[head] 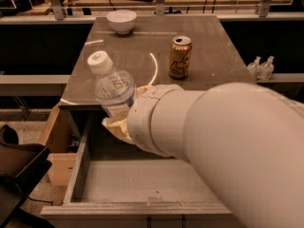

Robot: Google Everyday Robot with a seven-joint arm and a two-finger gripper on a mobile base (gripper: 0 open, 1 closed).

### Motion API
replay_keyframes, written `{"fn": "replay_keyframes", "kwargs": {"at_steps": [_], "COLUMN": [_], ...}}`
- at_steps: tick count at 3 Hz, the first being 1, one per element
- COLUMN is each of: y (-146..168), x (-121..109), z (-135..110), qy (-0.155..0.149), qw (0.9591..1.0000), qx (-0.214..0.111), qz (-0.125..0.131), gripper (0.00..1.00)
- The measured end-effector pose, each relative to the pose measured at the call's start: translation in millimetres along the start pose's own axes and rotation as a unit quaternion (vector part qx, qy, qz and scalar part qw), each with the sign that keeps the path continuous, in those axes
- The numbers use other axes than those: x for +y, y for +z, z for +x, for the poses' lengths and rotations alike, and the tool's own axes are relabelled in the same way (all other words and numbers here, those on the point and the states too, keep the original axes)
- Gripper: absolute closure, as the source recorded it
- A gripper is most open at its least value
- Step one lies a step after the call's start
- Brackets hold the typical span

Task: Place blue plastic bottle into top drawer

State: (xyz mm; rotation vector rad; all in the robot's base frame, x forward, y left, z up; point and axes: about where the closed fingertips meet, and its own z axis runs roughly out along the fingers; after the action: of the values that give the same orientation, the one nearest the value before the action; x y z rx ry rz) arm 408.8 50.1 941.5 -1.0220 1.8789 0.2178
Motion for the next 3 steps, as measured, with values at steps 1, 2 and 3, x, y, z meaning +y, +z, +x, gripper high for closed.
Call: {"fn": "replay_keyframes", "kwargs": {"at_steps": [1,2,3], "y": [-5.7,-6.4,-2.2], "x": [-5.2,-5.0,-2.0], "z": [-5.8,-7.4,-10.1], "qy": [-0.032,-0.034,-0.041], "qw": [0.9993,0.9992,0.9988], "qx": [0.007,0.006,0.012], "qz": [0.019,0.020,0.025], "gripper": [1.00,1.00,1.00]}}
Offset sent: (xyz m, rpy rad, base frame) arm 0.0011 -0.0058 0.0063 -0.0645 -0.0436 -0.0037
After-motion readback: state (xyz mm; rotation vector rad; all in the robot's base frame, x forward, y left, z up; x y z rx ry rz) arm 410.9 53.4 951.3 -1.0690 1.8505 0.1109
